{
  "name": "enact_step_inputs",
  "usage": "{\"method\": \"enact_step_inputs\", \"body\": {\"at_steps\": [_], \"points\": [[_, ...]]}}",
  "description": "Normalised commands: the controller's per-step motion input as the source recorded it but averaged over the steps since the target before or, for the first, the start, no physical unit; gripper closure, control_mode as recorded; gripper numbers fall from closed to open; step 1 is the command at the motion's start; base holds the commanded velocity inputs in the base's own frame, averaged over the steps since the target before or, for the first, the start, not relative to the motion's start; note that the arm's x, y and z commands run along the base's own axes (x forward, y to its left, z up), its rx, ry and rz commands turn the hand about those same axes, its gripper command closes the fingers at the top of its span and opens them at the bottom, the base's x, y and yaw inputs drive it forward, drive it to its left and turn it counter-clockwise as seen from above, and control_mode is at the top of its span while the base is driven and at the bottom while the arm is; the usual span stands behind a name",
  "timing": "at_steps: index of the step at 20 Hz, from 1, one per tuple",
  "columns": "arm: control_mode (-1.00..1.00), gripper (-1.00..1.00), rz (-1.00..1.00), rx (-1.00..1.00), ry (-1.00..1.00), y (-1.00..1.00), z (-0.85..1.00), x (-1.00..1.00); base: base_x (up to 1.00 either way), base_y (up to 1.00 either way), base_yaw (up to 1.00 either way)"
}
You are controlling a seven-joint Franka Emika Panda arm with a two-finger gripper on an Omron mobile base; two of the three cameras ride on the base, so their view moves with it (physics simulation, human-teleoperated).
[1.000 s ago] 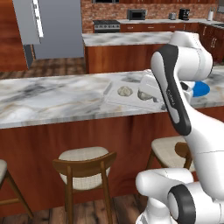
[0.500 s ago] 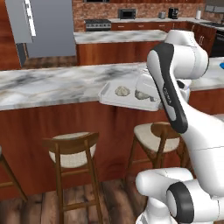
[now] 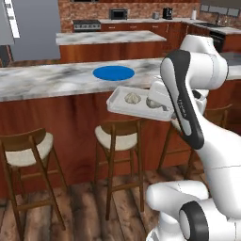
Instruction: Place two dumplings into each of the tupperware containers and then place the containers in the fridge.
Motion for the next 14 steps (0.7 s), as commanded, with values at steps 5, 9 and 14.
{"method": "enact_step_inputs", "body": {"at_steps": [5,9,14], "points": [[1.0,1.0,0.0,0.0,0.0,0.0,0.0,0.0,-0.21,-1.0,0.0],[1.0,1.0,0.0,0.0,0.0,0.0,0.0,0.0,0.0,-1.0,0.0],[1.0,1.0,0.0,0.0,0.0,0.0,0.0,0.0,0.01,-1.0,0.0]]}}
